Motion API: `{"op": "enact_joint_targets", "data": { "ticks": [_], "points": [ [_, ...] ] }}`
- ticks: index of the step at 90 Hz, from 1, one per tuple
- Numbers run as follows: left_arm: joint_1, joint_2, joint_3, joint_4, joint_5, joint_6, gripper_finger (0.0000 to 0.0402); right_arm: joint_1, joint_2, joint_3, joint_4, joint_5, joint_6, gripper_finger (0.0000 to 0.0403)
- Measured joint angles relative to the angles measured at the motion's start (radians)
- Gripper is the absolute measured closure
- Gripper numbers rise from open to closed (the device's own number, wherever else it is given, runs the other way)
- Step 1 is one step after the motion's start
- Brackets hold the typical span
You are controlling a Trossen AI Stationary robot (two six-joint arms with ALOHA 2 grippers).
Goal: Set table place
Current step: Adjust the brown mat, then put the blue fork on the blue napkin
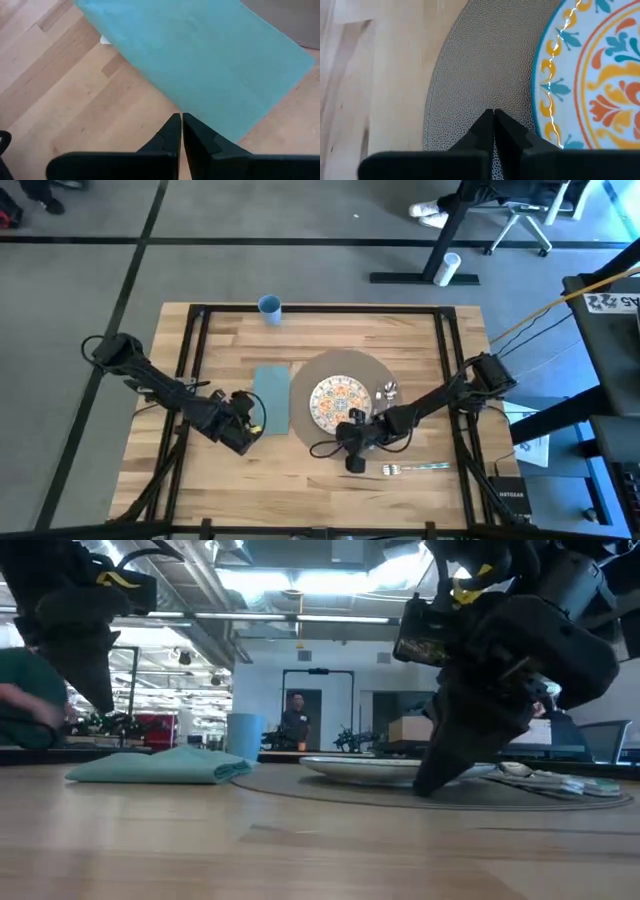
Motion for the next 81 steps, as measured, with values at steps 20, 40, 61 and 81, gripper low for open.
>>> {"op": "enact_joint_targets", "data": {
  "ticks": [20, 40, 61, 81],
  "points": [
    [0.0, 0.0, 0.0, 0.006, -0.012, 0.0, 0.0402, 0.011, -0.001, 0.048, 0.002, -0.076, -0.028, 0.0403],
    [0.0, 0.0, 0.0, 0.058, -0.029, 0.031, 0.0402, 0.013, -0.006, 0.122, -0.009, -0.077, -0.107, 0.0403],
    [0.001, 0.0, 0.0, 0.183, -0.076, 0.163, 0.0402, 0.015, -0.047, 0.153, -0.212, -0.043, -0.154, 0.0403],
    [0.002, 0.0, 0.0, 0.269, -0.129, 0.236, 0.0402, 0.082, -0.145, 0.153, -0.455, -0.022, -0.138, 0.0403]
  ]
}}
